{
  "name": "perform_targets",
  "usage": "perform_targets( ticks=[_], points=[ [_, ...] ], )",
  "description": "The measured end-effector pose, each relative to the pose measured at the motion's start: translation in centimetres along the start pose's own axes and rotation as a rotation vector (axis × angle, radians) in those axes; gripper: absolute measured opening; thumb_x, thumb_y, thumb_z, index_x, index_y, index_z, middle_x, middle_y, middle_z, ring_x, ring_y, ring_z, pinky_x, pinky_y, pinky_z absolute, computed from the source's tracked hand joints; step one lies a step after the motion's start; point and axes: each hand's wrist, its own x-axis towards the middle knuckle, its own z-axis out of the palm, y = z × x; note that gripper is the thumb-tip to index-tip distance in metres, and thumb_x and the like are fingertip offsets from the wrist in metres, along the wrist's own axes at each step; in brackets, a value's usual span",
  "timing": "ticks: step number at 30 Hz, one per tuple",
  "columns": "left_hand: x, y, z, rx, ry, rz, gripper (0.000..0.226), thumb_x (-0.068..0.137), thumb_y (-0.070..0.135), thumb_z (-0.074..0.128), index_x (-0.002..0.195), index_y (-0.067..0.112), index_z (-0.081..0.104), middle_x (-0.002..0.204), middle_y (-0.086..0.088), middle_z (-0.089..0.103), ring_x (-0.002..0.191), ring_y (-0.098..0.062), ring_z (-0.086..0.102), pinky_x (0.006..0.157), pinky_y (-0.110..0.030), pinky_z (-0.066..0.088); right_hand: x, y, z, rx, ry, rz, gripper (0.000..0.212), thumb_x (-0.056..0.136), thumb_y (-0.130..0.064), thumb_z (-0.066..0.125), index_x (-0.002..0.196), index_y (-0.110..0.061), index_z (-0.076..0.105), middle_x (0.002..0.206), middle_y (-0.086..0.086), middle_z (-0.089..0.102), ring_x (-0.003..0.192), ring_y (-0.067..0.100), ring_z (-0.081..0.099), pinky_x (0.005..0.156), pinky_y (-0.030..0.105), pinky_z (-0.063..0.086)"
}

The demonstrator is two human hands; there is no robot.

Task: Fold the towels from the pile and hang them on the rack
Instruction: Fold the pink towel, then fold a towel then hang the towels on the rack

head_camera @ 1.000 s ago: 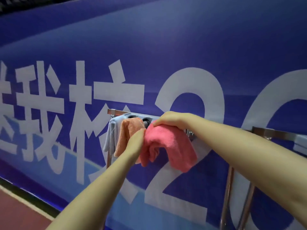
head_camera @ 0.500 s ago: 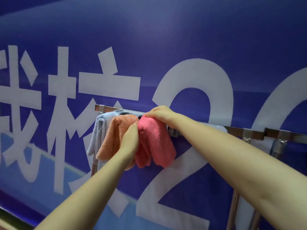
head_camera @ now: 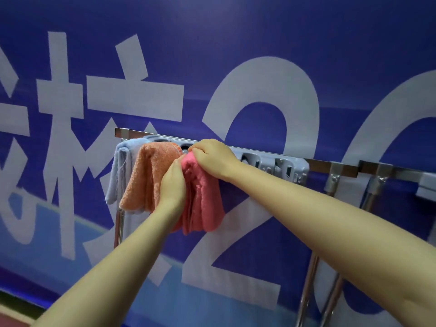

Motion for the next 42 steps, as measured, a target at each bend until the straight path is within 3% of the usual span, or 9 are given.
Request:
perform_targets(
  ticks=[2,7,10,14,16,20,28,37,42],
  points=[
    [-0.2,0.4,0.2,-0.019,0.013,-0.032,0.029,0.103,0.027,0.036,0.099,0.023,0.065,0.090,0.008,0.065,0.087,-0.007,0.061,0.066,-0.009,0.048,-0.9,-0.2,0.1,0.058,-0.054,-0.033,0.034,0.099,-0.020,0.037,0.109,-0.003,0.064,0.120,0.012,0.063,0.113,0.028,0.053,0.096,0.043,0.040],
    [-1.4,2.0,-0.3,0.170,-0.042,0.020,0.042,0.096,0.038,0.037,0.125,0.022,0.063,0.124,0.000,0.065,0.116,-0.015,0.059,0.107,-0.041,0.043,-4.1,-1.1,-0.2,0.301,-0.044,0.104,0.044,0.100,-0.026,0.039,0.139,-0.007,0.044,0.145,0.011,0.043,0.135,0.023,0.038,0.111,0.035,0.028],
    [-4.1,4.5,-1.2,0.460,-0.064,0.123,0.042,0.101,0.029,0.032,0.135,0.017,0.054,0.137,-0.004,0.055,0.128,-0.021,0.049,0.112,-0.040,0.033,-7.3,-1.5,-2.1,0.436,0.046,0.249,0.043,0.100,-0.025,0.041,0.141,-0.013,0.044,0.145,0.010,0.044,0.134,0.023,0.041,0.110,0.033,0.030],
    [-9.2,6.8,-2.3,0.583,-0.111,0.173,0.035,0.100,0.024,0.032,0.118,0.016,0.062,0.127,-0.008,0.062,0.117,-0.025,0.055,0.105,-0.043,0.041,-13.9,-1.3,-4.9,0.571,0.035,0.364,0.035,0.100,-0.021,0.042,0.132,-0.012,0.053,0.128,0.009,0.059,0.112,0.019,0.055,0.099,0.036,0.044],
    [-12.0,7.5,-2.3,0.552,-0.145,0.136,0.034,0.098,0.024,0.033,0.093,0.018,0.067,0.107,-0.006,0.068,0.103,-0.024,0.061,0.096,-0.042,0.048,-17.7,-0.8,-6.3,0.749,0.035,0.500,0.030,0.100,-0.018,0.041,0.124,-0.010,0.057,0.106,0.009,0.063,0.094,0.020,0.061,0.076,0.032,0.051],
    [-19.2,8.1,-1.3,0.420,-0.185,-0.044,0.041,0.103,0.018,0.034,0.071,0.013,0.060,0.064,-0.003,0.065,0.060,-0.015,0.058,0.062,-0.027,0.046,-26.4,-0.7,-8.1,1.024,0.166,0.841,0.020,0.094,-0.012,0.044,0.082,-0.011,0.059,0.063,0.003,0.055,0.051,0.014,0.053,0.045,0.020,0.040],
    [-32.9,3.0,-1.2,0.452,-0.354,-0.293,0.040,0.102,0.018,0.038,0.068,0.011,0.057,0.049,0.005,0.059,0.042,-0.008,0.052,0.062,-0.028,0.044,-43.9,-1.7,-6.0,1.129,0.157,1.034,0.030,0.095,-0.008,0.045,0.066,-0.013,0.051,0.044,-0.006,0.045,0.034,0.005,0.040,0.037,0.017,0.029],
    [-44.0,-10.5,-2.9,0.480,-0.423,-0.690,0.041,0.104,0.013,0.033,0.070,0.007,0.056,0.053,-0.002,0.057,0.035,-0.005,0.051,0.042,-0.012,0.041,-58.7,0.5,1.9,0.954,-0.334,1.269,0.023,0.090,-0.006,0.047,0.070,-0.012,0.059,0.052,0.001,0.050,0.032,0.007,0.044,0.036,0.016,0.030],
    [-46.6,-19.4,-5.8,0.577,-0.396,-0.849,0.034,0.101,0.008,0.033,0.076,0.010,0.057,0.065,-0.007,0.056,0.034,-0.007,0.053,0.037,-0.011,0.036,-64.8,0.6,7.3,0.994,-0.524,1.492,0.017,0.092,-0.009,0.050,0.076,-0.012,0.054,0.064,0.006,0.050,0.048,0.016,0.045,0.044,0.019,0.031]
  ],
)
